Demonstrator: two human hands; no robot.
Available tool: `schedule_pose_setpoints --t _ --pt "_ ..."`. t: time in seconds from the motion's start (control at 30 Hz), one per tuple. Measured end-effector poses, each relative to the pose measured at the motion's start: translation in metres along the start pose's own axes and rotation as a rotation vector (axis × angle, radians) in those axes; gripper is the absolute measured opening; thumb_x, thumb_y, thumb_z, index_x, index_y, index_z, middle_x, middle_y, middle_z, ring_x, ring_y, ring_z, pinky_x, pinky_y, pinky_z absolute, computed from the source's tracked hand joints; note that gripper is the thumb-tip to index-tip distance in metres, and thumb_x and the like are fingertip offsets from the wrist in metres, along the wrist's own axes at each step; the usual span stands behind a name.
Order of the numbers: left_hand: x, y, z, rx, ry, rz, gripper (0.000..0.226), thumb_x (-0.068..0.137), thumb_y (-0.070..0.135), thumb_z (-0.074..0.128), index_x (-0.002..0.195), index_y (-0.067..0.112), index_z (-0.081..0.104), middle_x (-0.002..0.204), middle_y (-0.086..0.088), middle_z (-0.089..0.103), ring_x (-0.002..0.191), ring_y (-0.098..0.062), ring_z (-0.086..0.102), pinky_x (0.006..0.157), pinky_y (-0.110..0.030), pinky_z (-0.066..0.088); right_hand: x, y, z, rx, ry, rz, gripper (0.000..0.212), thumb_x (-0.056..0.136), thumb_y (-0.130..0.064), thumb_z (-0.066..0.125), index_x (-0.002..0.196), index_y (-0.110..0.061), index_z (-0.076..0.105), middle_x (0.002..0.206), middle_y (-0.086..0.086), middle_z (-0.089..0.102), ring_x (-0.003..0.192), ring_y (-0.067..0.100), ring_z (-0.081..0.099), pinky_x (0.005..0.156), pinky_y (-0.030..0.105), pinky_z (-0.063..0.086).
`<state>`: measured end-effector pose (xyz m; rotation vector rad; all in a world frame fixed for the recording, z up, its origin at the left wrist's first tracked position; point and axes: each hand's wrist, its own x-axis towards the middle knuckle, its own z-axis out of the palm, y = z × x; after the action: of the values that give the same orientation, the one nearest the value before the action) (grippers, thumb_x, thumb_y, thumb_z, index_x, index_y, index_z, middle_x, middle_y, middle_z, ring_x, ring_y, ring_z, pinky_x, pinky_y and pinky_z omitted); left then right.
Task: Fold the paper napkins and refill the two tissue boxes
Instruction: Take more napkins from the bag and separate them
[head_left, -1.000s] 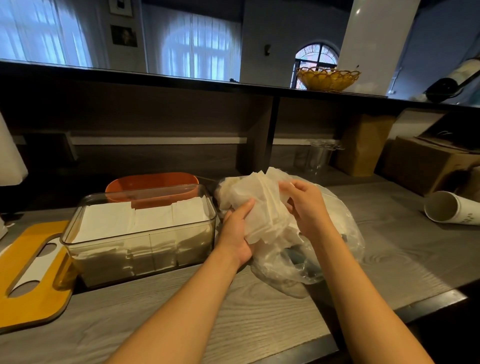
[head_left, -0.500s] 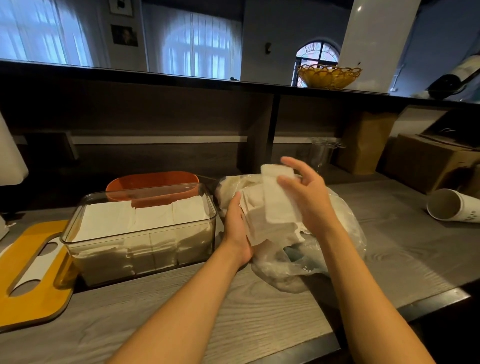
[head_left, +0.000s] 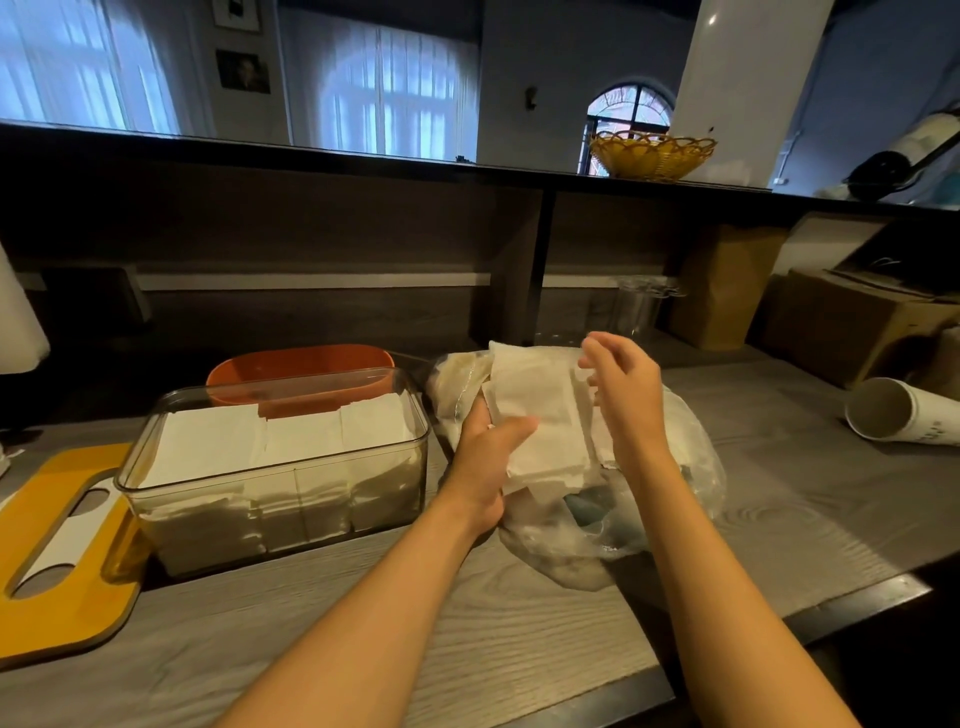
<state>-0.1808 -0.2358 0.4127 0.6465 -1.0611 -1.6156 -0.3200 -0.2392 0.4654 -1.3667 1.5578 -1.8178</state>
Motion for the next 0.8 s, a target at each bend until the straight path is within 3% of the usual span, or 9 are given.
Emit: schedule_pose_setpoints --t 0.07,0.1,0.2,0.27,0.33,0.43,0.53,0.63,0.8 --pt "-0.003 0.002 0.001 0.000 -0.054 0.004 0.043 0.095 0.000 0.057 0.126 0.030 0.058 0.111 0.001 0.074 0.103 -0.022 0.071 0.083 -0.040 0.060 -0.001 -0.003 -0.003 -0.024 -0.042 0.201 0.037 0.099 -0.048 0.052 0.081 -0.019 0.066 0.074 -0.006 0.067 0.077 0.013 0.061 0.071 0.027 0.048" --pt "-0.004 0.002 0.002 0.005 -0.082 0.000 0.042 0.094 -0.002 0.056 0.122 0.030 0.060 0.105 0.002 0.075 0.099 -0.020 0.072 0.080 -0.037 0.061 0.000 -0.002 -0.003 0.003 -0.140 0.337 0.046 0.096 -0.058 0.049 0.081 -0.017 0.066 0.073 -0.005 0.070 0.076 0.015 0.065 0.074 0.029 0.051" --pt "-0.006 0.002 0.002 0.022 -0.133 -0.009 0.041 0.094 -0.002 0.056 0.120 0.029 0.061 0.103 0.003 0.075 0.096 -0.017 0.073 0.076 -0.032 0.060 -0.004 -0.005 -0.006 0.279 -0.424 0.574 0.057 0.093 -0.064 0.048 0.113 -0.016 0.069 0.105 0.009 0.076 0.100 0.028 0.072 0.093 0.044 0.055" --pt "-0.005 0.001 0.002 0.031 -0.134 -0.012 0.043 0.093 -0.002 0.056 0.124 0.027 0.060 0.107 0.002 0.074 0.099 -0.017 0.072 0.078 -0.032 0.059 -0.003 -0.006 -0.007 0.294 -0.393 0.493 0.041 0.094 -0.049 0.058 0.107 -0.012 0.071 0.107 0.013 0.074 0.097 0.029 0.072 0.090 0.044 0.055" --pt "-0.005 0.001 0.003 0.039 -0.129 -0.021 0.046 0.091 -0.001 0.059 0.128 0.026 0.058 0.110 0.001 0.074 0.101 -0.018 0.072 0.079 -0.032 0.059 -0.001 -0.006 -0.007 0.226 -0.237 0.364 0.022 0.093 -0.029 0.066 0.089 -0.008 0.072 0.094 0.015 0.071 0.083 0.029 0.069 0.078 0.044 0.054" --pt "-0.003 0.000 0.004 0.056 -0.104 -0.046 0.046 0.093 -0.001 0.057 0.131 0.024 0.057 0.117 -0.003 0.072 0.106 -0.021 0.070 0.081 -0.034 0.059 0.000 -0.005 -0.008 0.245 -0.091 0.224 0.020 0.094 -0.021 0.066 0.080 -0.007 0.068 0.074 0.006 0.067 0.070 0.021 0.065 0.063 0.032 0.054" --pt "0.000 -0.001 0.004 0.028 -0.007 -0.081 0.041 0.096 0.000 0.056 0.130 0.022 0.057 0.116 -0.005 0.072 0.107 -0.024 0.070 0.086 -0.039 0.059 0.000 -0.012 -0.013 0.467 0.011 0.145 0.010 0.097 -0.019 0.062 0.093 -0.015 0.070 0.083 -0.005 0.073 0.077 0.010 0.070 0.065 0.025 0.057" --pt "0.003 0.000 0.002 -0.113 0.115 -0.135 0.031 0.099 0.014 0.056 0.130 0.018 0.060 0.116 -0.012 0.072 0.102 -0.031 0.070 0.084 -0.042 0.058 -0.002 -0.017 -0.021 0.655 -0.099 0.086 0.014 0.094 -0.021 0.062 0.107 -0.018 0.068 0.097 -0.002 0.072 0.087 0.013 0.070 0.072 0.031 0.061" --pt "0.003 0.003 -0.002 -0.240 0.113 -0.158 0.047 0.104 0.051 0.036 0.118 0.020 0.069 0.113 -0.012 0.075 0.103 -0.030 0.070 0.094 -0.044 0.053 -0.009 -0.012 -0.004 0.032 -0.302 -0.004 0.018 0.098 -0.017 0.060 0.093 -0.005 0.071 0.072 0.001 0.062 0.061 0.008 0.056 0.052 0.018 0.044"
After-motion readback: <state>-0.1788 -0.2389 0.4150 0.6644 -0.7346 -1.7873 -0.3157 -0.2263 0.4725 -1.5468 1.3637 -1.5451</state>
